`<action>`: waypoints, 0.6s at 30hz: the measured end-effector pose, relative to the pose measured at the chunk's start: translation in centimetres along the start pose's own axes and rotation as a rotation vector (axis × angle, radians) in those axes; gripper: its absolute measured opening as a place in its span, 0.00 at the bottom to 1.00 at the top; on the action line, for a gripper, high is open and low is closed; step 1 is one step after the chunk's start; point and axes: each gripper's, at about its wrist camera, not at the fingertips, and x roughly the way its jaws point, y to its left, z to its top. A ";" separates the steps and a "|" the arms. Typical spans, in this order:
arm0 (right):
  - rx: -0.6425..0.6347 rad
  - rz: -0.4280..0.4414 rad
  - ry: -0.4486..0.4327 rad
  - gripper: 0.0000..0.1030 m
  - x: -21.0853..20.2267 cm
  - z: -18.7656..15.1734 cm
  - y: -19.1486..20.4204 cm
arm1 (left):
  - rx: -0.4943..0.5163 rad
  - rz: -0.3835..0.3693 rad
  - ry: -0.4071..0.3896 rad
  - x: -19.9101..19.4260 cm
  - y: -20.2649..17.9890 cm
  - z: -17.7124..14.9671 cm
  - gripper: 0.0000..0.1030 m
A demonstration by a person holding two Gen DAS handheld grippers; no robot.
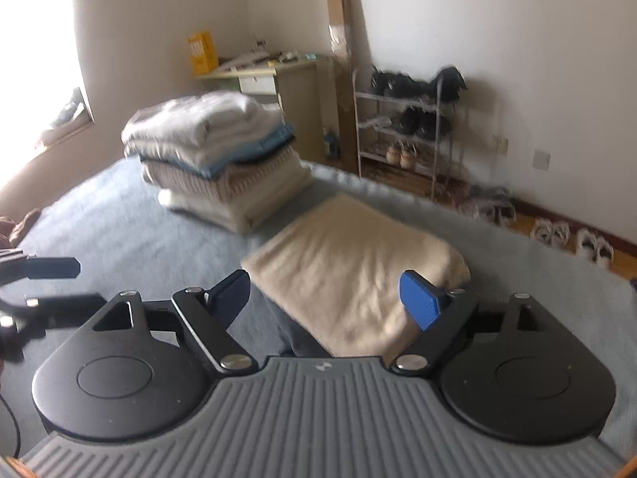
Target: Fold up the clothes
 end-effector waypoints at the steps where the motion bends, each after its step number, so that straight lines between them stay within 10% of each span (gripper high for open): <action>1: 0.009 -0.005 0.026 0.80 0.0 -0.5 -0.1 | -0.008 0.010 -0.005 0.0 -0.4 -0.3 1.00; 18: -0.069 -0.111 0.043 0.99 -2.5 -4.3 1.5 | -0.216 0.103 0.090 -1.4 -2.9 -2.9 1.00</action>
